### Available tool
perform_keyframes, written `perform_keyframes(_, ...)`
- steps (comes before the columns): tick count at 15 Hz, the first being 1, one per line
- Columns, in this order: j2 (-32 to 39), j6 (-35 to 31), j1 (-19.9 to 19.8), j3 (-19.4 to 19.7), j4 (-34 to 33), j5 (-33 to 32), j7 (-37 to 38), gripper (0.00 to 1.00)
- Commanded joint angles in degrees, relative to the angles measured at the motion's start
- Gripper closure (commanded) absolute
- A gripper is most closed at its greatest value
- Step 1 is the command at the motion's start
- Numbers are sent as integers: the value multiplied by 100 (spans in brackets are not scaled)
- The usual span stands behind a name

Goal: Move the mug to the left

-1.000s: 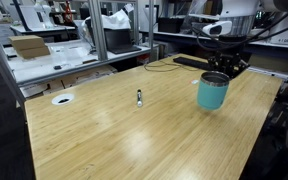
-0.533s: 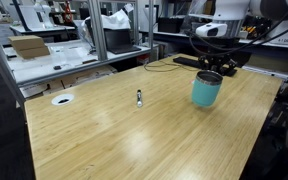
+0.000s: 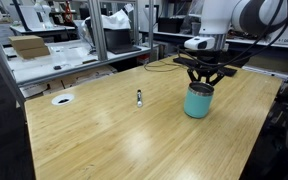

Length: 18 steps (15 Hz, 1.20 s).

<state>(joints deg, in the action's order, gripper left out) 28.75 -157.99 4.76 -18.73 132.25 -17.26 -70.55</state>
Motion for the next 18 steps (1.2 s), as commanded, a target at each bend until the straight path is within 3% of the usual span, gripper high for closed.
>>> perform_keyframes(1, 83, 53, -49, -209, -205, 149, -367, 95)
perform_keyframes(2, 96, 92, -39, -245, -246, 167, -386, 54)
perform_keyframes(4, 58, 153, -53, -295, -256, 209, -398, 49)
perform_keyframes(10, -142, 313, -68, -190, -178, 374, -248, 5)
perform_keyframes(14, -530, 600, -90, -37, -49, 509, -68, 0)
perform_keyframes(18, -1301, 903, -405, 43, 270, 1301, 117, 0)
